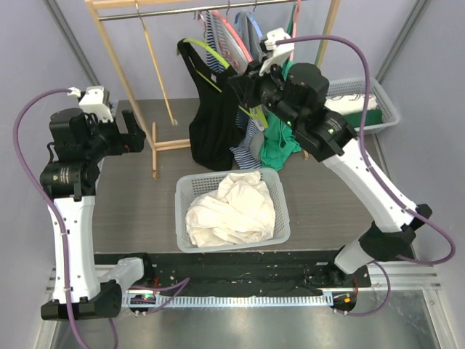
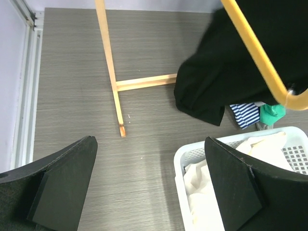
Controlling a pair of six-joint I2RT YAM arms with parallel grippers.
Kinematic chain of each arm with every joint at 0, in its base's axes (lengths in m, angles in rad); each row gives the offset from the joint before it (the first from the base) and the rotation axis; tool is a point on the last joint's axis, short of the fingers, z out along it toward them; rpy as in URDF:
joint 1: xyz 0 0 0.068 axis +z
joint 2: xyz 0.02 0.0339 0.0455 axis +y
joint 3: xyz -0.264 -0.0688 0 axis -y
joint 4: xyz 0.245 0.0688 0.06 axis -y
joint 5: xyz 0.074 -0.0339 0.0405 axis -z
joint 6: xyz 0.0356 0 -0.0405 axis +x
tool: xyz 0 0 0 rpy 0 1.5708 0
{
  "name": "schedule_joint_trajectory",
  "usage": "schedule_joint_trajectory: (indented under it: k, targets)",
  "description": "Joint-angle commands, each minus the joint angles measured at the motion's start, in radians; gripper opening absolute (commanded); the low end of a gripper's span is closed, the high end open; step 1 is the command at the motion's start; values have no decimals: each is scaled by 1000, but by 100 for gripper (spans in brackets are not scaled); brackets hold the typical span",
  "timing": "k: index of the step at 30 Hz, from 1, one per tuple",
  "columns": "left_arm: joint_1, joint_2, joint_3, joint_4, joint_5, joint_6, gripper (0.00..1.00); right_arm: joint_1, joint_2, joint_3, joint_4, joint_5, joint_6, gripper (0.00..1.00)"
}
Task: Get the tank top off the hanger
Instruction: Pick up the hanger from the clothesline.
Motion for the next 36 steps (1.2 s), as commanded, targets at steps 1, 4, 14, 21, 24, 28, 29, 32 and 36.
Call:
schedule_joint_trajectory:
  k: [1, 4, 14, 21, 24, 28, 29, 32, 36]
  targets:
    - [-2, 29, 56, 15, 33, -27, 100, 5, -150, 22, -27, -66, 60, 1]
    - [-2, 48, 82, 15, 46, -36, 100, 5, -252, 1, -59, -95, 85, 1]
    - [-2, 88, 195, -23, 66, -51, 100, 7, -529, -62, -49, -250, 101, 1]
    - [-2, 68, 235, -65, 131, -44, 100, 5, -593, -10, -46, -391, 143, 1]
    - [-4, 31, 242, -69, 210, -15, 100, 4, -619, -15, -49, -422, 164, 1]
    - [-4, -47, 214, -37, 377, 60, 100, 7, -635, -38, -72, -468, 178, 1]
    - [-2, -71, 203, -28, 404, 88, 100, 7, -636, -38, -99, -480, 178, 1]
    - [-4, -156, 162, 38, 491, 151, 100, 5, -645, -56, -151, -529, 163, 1]
    - [-2, -214, 182, 76, 579, 176, 100, 7, -682, -137, -200, -541, 140, 1]
